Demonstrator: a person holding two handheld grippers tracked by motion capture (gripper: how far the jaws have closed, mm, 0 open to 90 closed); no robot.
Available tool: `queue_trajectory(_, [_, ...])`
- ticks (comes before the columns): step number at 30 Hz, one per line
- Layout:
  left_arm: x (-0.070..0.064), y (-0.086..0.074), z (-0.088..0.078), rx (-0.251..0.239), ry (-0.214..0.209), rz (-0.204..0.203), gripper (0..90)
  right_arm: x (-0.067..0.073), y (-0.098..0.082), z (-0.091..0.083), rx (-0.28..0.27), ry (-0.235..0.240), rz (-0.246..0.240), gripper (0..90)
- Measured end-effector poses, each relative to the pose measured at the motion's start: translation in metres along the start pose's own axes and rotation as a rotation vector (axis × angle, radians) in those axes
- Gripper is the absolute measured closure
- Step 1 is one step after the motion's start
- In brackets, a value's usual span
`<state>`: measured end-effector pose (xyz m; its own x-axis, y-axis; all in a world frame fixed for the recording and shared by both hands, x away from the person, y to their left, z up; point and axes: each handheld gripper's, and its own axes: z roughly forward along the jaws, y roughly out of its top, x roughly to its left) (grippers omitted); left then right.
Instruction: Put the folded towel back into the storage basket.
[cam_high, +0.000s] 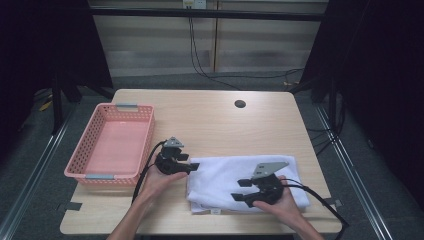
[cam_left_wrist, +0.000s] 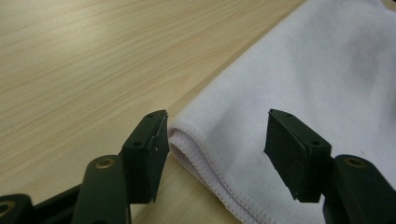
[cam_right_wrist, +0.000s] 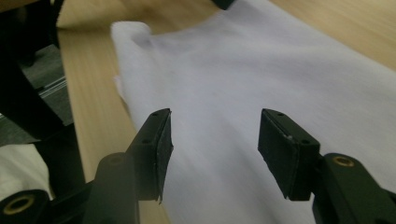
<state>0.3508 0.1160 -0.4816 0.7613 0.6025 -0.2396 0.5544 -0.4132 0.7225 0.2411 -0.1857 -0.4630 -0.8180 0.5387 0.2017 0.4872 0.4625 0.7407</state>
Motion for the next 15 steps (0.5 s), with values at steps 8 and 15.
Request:
queue_trajectory(8, [0.005, -0.001, -0.002, 0.002, 0.007, -0.016, 36.5, 0.028, 0.040, 0.062, 0.056, 0.126, -0.081, 37.7])
queue_trajectory(15, [0.009, -0.004, -0.001, 0.012, 0.010, -0.027, 36.2, 0.039, 0.038, 0.087, 0.100, 0.182, -0.095, 38.6])
